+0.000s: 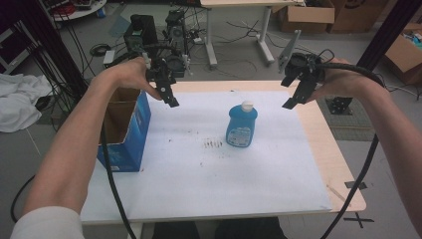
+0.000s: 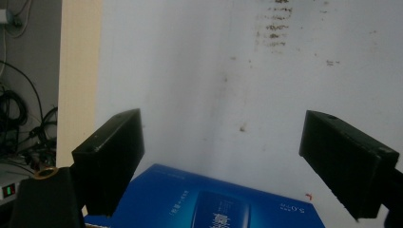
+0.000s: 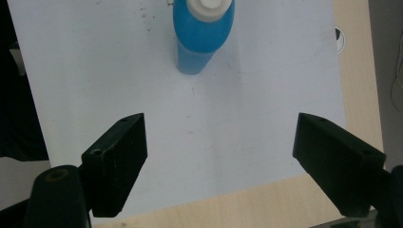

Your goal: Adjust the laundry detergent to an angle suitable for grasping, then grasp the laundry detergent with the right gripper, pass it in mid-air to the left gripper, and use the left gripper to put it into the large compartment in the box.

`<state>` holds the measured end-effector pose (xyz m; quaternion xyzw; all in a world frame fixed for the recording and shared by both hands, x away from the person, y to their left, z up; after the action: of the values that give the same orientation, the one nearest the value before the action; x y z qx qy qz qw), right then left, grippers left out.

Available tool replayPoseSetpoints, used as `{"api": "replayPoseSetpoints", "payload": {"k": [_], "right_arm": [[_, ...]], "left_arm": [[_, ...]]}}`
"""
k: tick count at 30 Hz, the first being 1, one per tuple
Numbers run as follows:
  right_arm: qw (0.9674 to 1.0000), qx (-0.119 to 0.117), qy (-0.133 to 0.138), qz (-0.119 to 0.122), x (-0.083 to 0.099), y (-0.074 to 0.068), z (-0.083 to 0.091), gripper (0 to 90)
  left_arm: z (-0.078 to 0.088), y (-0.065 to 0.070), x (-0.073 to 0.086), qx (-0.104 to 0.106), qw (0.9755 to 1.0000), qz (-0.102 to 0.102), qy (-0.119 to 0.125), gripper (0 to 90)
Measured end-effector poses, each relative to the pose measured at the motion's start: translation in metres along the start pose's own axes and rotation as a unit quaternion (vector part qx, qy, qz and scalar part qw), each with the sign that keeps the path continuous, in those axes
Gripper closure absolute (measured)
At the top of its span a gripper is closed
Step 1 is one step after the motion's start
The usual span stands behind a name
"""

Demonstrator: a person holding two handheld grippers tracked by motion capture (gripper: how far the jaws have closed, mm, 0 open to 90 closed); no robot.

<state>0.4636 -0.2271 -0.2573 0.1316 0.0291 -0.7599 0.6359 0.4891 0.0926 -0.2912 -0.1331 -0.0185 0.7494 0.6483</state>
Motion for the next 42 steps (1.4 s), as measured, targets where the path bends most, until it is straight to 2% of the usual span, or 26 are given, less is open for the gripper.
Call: {"api": "replayPoseSetpoints", "payload": {"k": [4,5,8,13,17,23,27,28,32,38,42], "right_arm": [[1.0000,-0.001,-0.002,0.001,0.000,0.002,-0.003,18.4],[1.0000,-0.002,-0.004,-0.001,0.001,0.002,-0.004,18.4],[0.9999,0.004,-0.010,-0.005,0.003,0.004,-0.007,17.5],[0.9999,-0.001,-0.005,-0.009,0.004,0.006,-0.008,17.9],[0.9999,0.004,-0.010,-0.008,0.005,0.007,-0.008,17.8],[0.9999,0.002,-0.006,-0.009,0.007,0.005,-0.010,17.8],[0.9999,0.002,-0.011,-0.012,0.009,0.003,-0.010,17.8],[0.9999,0.002,-0.010,-0.012,0.010,0.002,-0.010,17.9],[0.9999,0.005,-0.010,-0.012,0.011,0.000,-0.005,18.3],[0.9997,0.011,0.004,-0.020,0.013,-0.001,-0.003,18.1],[0.9997,0.004,0.009,-0.023,0.018,-0.005,-0.008,18.2]], "left_arm": [[-0.001,-0.001,0.003,-0.003,1.0000,-0.003,-0.006,15.6],[-0.001,-0.001,0.002,-0.003,1.0000,0.002,-0.002,15.6],[0.001,0.000,0.003,0.000,1.0000,0.005,0.002,15.6],[0.002,0.000,0.004,0.006,1.0000,0.005,-0.001,15.6],[0.002,0.004,0.003,0.010,0.9999,0.010,-0.003,15.5],[0.008,0.006,-0.001,0.012,0.9998,0.008,-0.012,15.6],[0.011,0.008,-0.003,0.007,0.9999,0.008,-0.004,15.6],[0.011,0.007,-0.002,0.006,0.9999,0.003,-0.008,15.6],[0.011,0.008,-0.002,0.004,0.9999,0.008,-0.010,15.5],[0.012,0.011,-0.006,0.004,0.9999,0.003,-0.011,15.6],[0.011,0.012,-0.009,0.005,0.9999,0.008,-0.007,15.6]]}}
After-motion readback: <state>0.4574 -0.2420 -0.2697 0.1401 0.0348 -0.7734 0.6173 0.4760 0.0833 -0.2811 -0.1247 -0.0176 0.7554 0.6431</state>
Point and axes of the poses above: each handheld gripper's, and its own axes: z roughly backward along the jaws, x roughly out of its underside, y roughly to its right, the point moved 8 cm from there along -z, roughly forward along the jaws, and after that the axes turned 3 degrees about -z, right-handed, at the moved point
